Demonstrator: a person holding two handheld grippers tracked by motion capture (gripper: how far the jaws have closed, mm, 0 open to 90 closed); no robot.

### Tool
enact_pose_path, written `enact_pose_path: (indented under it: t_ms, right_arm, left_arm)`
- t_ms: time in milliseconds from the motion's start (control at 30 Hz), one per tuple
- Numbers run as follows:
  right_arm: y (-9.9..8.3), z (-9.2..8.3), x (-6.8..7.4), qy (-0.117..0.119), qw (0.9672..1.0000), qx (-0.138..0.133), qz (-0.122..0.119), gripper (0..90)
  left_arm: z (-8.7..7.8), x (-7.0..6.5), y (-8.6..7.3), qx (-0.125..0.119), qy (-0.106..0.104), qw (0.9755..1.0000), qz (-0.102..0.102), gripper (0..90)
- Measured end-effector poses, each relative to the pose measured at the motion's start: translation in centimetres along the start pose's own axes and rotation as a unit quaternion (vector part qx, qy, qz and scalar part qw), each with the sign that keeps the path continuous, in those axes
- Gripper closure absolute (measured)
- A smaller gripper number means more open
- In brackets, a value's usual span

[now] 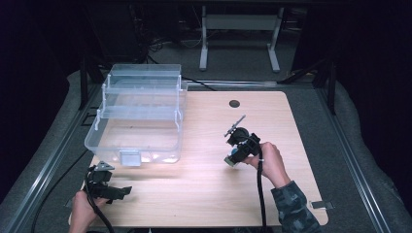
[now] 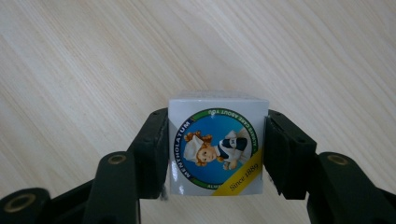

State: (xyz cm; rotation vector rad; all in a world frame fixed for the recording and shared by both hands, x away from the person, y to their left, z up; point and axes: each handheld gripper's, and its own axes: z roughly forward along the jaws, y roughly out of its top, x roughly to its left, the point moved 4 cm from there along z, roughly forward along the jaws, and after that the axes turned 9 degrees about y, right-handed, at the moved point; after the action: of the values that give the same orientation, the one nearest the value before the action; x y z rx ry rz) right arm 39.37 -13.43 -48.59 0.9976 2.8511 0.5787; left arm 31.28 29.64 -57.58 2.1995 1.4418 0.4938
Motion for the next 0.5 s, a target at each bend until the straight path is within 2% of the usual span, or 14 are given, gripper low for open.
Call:
enact_pose_path:
  t_ms: [100, 167, 233, 333, 400, 433, 467, 500]
  right_arm:
    - [-0.8, -0.4, -0.7, -0.007, 0.9999, 0.001, 0.009, 46.3]
    - [-1.4, -0.7, -1.1, -0.014, 0.9997, 0.012, 0.019, 46.3]
    - [-2.2, -1.2, -1.8, -0.017, 0.9994, 0.003, 0.032, 46.3]
    - [-2.6, -1.6, -2.2, -0.027, 0.9989, 0.014, 0.035, 46.3]
    - [-3.0, -1.8, -2.6, -0.021, 0.9989, 0.01, 0.041, 46.3]
    - [-3.2, -2.0, -2.7, -0.02, 0.9987, 0.017, 0.043, 46.3]
    - [-3.6, -2.2, -3.0, -0.035, 0.9981, 0.02, 0.046, 46.3]
    - [-3.7, -2.2, -3.1, -0.032, 0.9982, 0.017, 0.048, 46.2]
  left_arm:
    - [0.0, 0.0, 0.0, 0.001, 0.001, 1.0, 0.0, 0.7]
    - [0.0, 0.0, 0.0, 0.001, 0.001, 1.0, 0.0, 0.7]
    - [0.0, 0.0, 0.0, 0.001, 0.001, 1.0, 0.0, 0.7]
    - [0.0, 0.1, 0.0, 0.002, 0.001, 1.0, 0.0, 0.7]
    - [0.0, 0.1, 0.0, 0.003, 0.002, 1.0, 0.0, 0.7]
    - [0.1, 0.1, -0.1, 0.004, 0.001, 1.0, 0.001, 0.7]
    - [0.1, 0.1, -0.1, 0.004, 0.002, 1.0, 0.001, 0.7]
    - [0.1, 0.0, -0.1, 0.006, 0.001, 1.0, 0.002, 0.8]
